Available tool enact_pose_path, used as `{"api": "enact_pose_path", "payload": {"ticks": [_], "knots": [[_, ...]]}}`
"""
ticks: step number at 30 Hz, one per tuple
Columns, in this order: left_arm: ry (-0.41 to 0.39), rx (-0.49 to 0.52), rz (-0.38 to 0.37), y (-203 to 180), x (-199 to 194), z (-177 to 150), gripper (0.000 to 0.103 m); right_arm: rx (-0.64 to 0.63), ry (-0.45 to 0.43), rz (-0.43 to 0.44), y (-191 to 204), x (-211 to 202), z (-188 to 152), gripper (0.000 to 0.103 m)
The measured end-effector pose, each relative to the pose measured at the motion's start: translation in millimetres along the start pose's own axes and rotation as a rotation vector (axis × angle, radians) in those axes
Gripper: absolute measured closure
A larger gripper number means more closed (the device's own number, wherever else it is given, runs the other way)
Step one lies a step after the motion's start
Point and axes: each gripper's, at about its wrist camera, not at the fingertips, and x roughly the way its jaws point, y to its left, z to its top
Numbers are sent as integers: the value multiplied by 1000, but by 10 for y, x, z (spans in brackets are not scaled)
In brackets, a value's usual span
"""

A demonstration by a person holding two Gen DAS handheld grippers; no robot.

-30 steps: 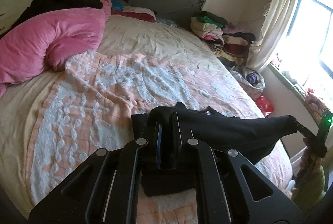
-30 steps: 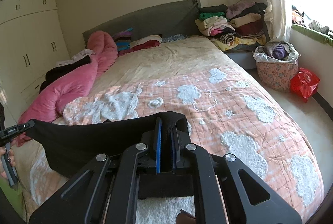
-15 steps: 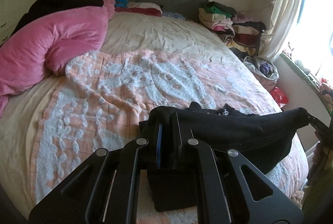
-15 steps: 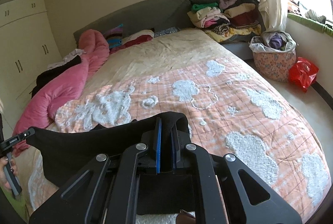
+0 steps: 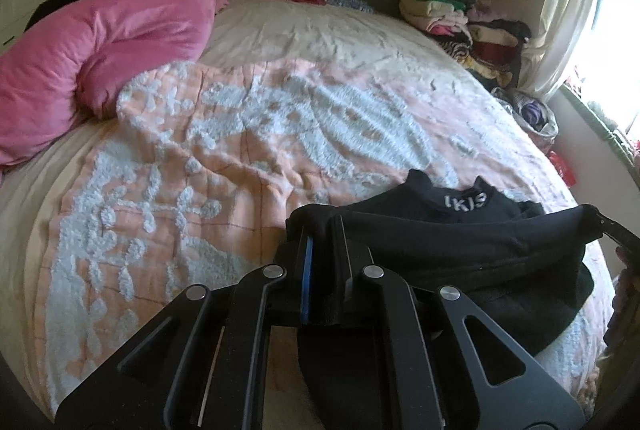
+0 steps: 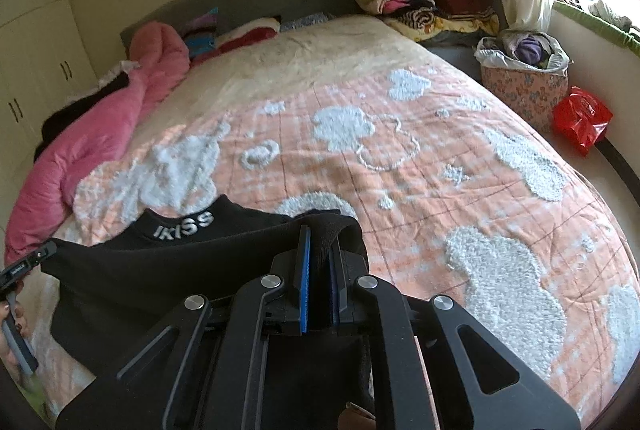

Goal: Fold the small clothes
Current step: 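Lay the hem over the collar and open both grippers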

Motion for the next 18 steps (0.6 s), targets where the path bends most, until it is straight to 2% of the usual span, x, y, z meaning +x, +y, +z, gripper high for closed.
{"api": "enact_pose_path", "payload": {"ticks": [3,5,6,7,8,9,13,16,18], "knots": [[24,-13,5,41,108,-41,99,-19,9,-29,26,116,-43,96],[32,-12,2,50,144,-64,98,-27,10,-42,40,152,-70,91],[33,-7,2,43,149,-68,97,-34,9,-55,45,161,-84,85],[30,2,12,36,132,-74,88,-43,7,-68,50,161,-97,76],[20,11,29,30,99,-74,68,-48,2,-75,52,150,-106,72],[8,14,30,28,65,-64,64,-51,-8,-78,51,122,-122,69],[-44,34,-5,-38,-164,-48,64,-67,-45,-78,66,-34,-188,69],[-45,85,-38,-187,-252,-103,65,-106,-46,-42,143,-132,-258,69],[-4,120,-85,-316,-245,-186,74,-147,-22,-17,232,-154,-322,72]]}}
